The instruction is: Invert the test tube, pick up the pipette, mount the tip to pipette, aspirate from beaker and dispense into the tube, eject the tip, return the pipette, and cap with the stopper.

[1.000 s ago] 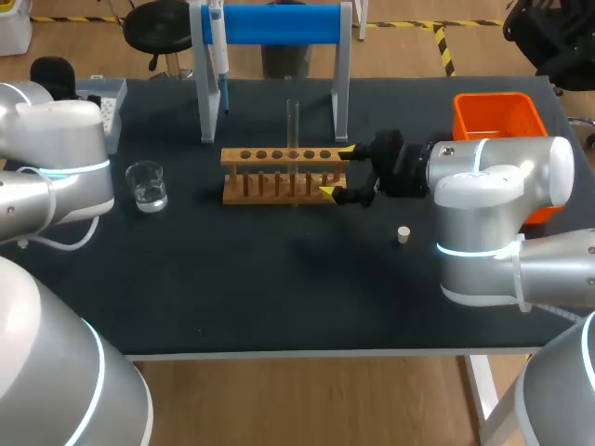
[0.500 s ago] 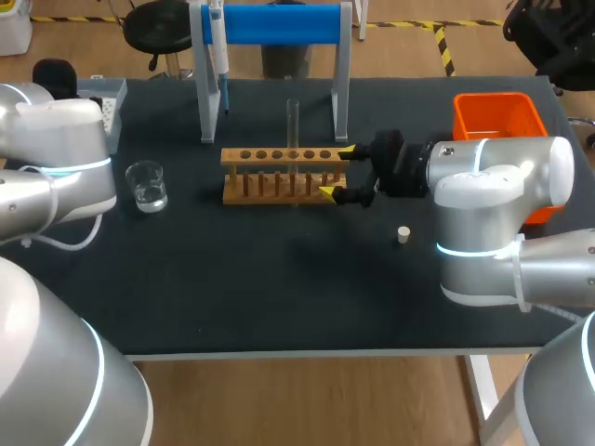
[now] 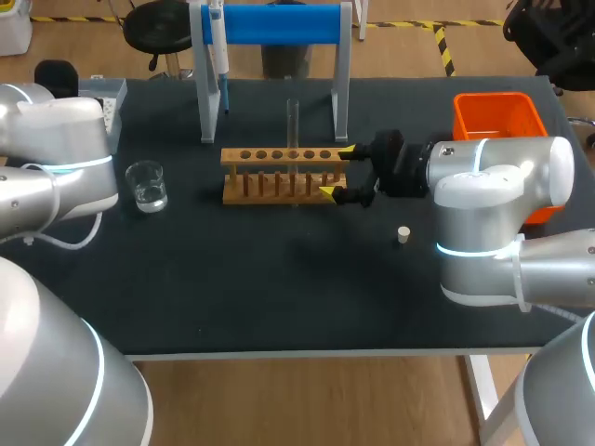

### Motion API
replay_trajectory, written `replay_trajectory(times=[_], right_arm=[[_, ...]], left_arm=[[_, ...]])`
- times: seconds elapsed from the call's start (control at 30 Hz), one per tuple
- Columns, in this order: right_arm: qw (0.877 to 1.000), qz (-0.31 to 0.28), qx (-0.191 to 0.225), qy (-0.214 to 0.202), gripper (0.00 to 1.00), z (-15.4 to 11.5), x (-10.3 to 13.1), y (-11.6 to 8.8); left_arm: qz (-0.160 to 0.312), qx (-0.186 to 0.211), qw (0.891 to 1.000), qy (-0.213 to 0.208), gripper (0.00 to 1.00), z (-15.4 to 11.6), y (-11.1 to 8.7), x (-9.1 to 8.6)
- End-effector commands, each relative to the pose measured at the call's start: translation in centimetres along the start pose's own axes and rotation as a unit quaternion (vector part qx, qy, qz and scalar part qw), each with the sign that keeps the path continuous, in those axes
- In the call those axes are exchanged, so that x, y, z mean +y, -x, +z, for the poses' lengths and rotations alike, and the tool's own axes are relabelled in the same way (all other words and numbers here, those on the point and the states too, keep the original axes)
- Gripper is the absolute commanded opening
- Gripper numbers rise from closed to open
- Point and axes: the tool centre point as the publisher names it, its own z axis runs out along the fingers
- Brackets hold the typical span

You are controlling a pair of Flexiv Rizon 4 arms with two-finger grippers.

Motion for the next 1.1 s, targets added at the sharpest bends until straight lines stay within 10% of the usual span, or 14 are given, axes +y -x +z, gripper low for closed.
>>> replay_trajectory(times=[0.03,1.1], right_arm=[[1.000,0.000,-0.002,0.001,1.00,0.04,-0.09,-0.09],[1.000,0.000,-0.002,0.001,1.00,0.04,-0.09,-0.09]], left_arm=[[0.001,0.002,1.000,0.003,0.47,0.45,0.19,-0.07],[0.003,0.006,1.000,0.007,0.47,1.19,0.48,0.08]])
